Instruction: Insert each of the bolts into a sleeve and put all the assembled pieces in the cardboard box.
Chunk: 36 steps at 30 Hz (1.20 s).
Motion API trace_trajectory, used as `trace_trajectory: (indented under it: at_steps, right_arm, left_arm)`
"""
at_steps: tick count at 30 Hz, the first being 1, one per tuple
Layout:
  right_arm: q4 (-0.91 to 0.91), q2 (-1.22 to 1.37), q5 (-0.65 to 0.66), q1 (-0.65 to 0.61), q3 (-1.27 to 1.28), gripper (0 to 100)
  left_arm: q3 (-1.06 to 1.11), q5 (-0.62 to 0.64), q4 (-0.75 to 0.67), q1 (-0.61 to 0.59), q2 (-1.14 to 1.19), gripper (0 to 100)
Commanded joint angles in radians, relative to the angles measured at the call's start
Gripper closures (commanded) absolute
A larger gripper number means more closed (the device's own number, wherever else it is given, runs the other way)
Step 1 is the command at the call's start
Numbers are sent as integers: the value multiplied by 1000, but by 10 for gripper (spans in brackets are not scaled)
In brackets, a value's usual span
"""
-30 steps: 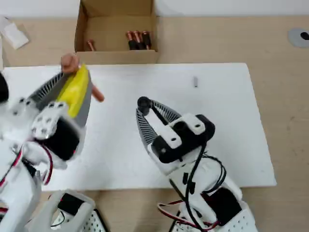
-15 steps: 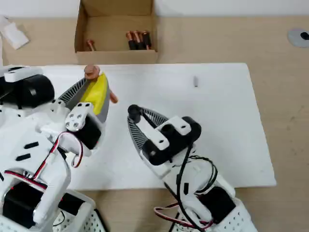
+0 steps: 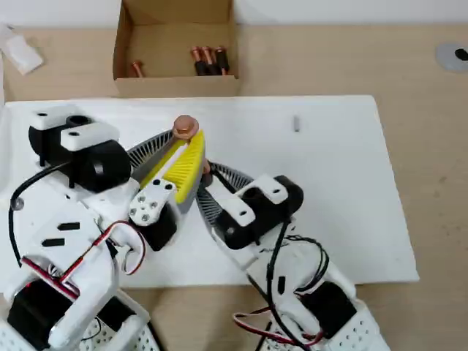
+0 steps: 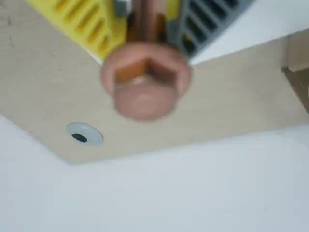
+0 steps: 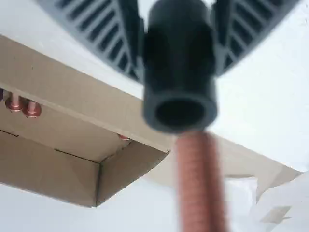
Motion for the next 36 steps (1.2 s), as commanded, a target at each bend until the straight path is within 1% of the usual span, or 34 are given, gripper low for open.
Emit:
trace_trajectory:
  at_steps: [1, 4, 11, 14, 16, 23, 29, 36]
  right_arm:
    - [-25, -15, -9, -10, -2, 989]
    - [-25, -13, -9, -10, -2, 989]
    - [-25, -13, -9, -10, -2, 989]
    - [-25, -15, -9, -10, -2, 989]
    - [-25, -15, -9, -10, -2, 989]
    - [-25, -15, -9, -10, -2, 989]
    - [-25, -15, -9, -10, 8, 989]
    - [-25, -15, -37, -10, 5, 989]
  left_arm:
    - [0, -43, -23, 41, -5, 997]
    - [6, -81, -18, 48, -5, 997]
    - [11, -94, -20, 43, -5, 997]
    - [40, -155, -21, 43, -5, 997]
    - [57, -173, -28, 43, -5, 997]
    - [77, -175, -46, 40, -5, 997]
    - [74, -175, -106, -31, -5, 997]
    - [75, -170, -98, -35, -5, 997]
